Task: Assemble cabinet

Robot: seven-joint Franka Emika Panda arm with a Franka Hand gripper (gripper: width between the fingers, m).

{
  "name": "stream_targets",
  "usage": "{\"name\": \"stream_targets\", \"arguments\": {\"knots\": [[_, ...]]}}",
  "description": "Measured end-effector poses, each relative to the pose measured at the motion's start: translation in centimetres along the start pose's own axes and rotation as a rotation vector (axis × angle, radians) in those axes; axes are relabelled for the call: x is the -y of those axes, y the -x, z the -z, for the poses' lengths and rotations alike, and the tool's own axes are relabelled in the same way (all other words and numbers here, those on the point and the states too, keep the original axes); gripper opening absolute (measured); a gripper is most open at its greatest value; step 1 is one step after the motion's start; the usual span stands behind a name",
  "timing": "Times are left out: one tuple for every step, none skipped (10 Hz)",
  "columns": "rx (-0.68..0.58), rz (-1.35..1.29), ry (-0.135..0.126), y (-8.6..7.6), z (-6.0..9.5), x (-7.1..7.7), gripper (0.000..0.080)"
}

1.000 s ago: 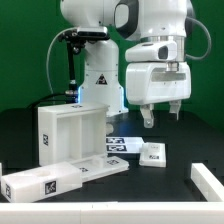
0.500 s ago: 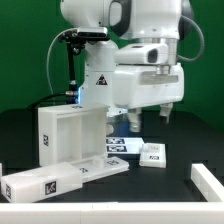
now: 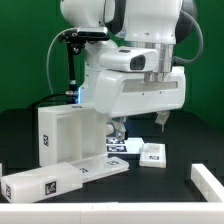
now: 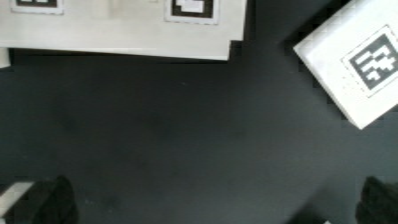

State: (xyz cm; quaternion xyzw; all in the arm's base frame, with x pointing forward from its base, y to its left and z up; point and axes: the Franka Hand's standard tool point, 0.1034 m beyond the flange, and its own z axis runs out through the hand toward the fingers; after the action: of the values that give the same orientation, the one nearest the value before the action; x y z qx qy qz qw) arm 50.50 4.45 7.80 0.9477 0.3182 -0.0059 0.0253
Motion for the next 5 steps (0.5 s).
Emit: {"name": "stream_targets", "arguments": {"knots": [[0.001, 0.001, 0.0, 0.1, -0.1, -0.1, 0.0797], [0.053, -0.029, -0.011, 0.8, -0.4, -0.8, 0.0797], [0.112, -0.092, -0.002, 0.8, -0.7, -2.0, 0.0797], [0.146, -0.175, 0.037, 0.8, -1.1, -2.7, 0.0797], [0.15, -0.17, 0.03, 1.2, -1.3, -2.8, 0.0797]]}}
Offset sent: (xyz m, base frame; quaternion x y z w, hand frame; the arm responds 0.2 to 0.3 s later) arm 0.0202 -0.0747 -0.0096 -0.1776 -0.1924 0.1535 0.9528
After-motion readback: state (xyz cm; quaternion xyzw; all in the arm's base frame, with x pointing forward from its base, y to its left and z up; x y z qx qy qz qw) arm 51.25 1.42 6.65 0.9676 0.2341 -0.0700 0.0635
